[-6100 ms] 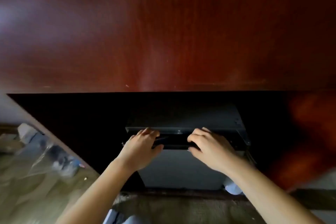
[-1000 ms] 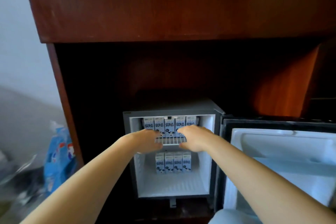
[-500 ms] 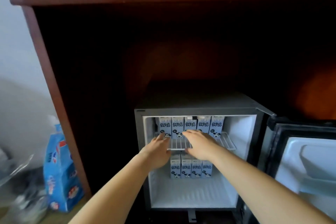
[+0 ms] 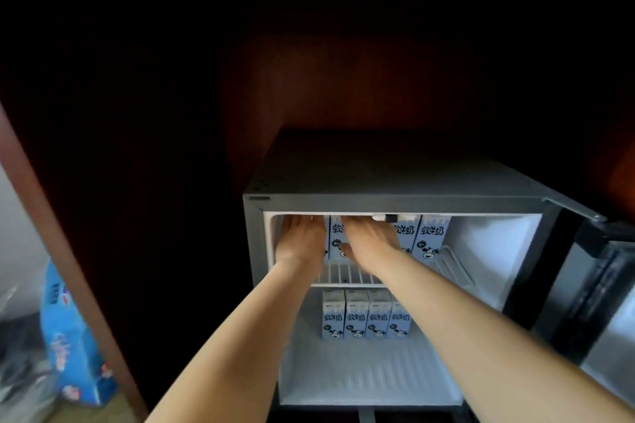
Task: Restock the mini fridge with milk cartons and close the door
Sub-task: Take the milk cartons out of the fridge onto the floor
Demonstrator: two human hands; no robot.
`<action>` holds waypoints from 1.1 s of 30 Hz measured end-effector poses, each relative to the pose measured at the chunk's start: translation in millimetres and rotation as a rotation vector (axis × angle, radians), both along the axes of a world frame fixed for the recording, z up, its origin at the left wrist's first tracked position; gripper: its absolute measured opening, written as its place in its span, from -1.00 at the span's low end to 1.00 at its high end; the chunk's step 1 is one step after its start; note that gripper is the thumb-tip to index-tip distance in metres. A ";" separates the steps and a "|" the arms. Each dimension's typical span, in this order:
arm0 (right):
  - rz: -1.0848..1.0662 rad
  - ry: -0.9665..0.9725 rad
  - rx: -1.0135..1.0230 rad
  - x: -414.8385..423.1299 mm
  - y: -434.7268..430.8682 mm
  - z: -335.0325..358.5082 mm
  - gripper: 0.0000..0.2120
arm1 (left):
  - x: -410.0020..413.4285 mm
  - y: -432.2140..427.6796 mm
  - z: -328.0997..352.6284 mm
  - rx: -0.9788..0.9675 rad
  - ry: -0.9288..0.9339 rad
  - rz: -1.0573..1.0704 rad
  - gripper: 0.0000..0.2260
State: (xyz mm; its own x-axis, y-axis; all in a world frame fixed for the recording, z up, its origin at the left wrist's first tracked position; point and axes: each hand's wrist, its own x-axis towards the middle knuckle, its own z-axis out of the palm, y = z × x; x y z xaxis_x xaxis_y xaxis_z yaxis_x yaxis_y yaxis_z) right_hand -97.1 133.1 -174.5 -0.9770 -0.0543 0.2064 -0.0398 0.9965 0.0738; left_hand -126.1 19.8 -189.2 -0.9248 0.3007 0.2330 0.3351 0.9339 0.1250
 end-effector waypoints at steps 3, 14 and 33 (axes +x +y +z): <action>0.057 0.121 0.003 1.7 4.0 -13.0 -0.54 | 4.0 -5.3 -15.2 0.037 0.127 -0.032 -0.24; 0.151 0.347 -0.107 25.1 5.0 -27.7 -0.46 | 33.6 -14.6 -45.3 0.419 0.141 -0.125 -0.44; 0.140 0.216 -0.026 46.7 6.2 -14.7 -0.51 | 48.9 -15.6 -21.8 0.255 0.075 -0.064 -0.64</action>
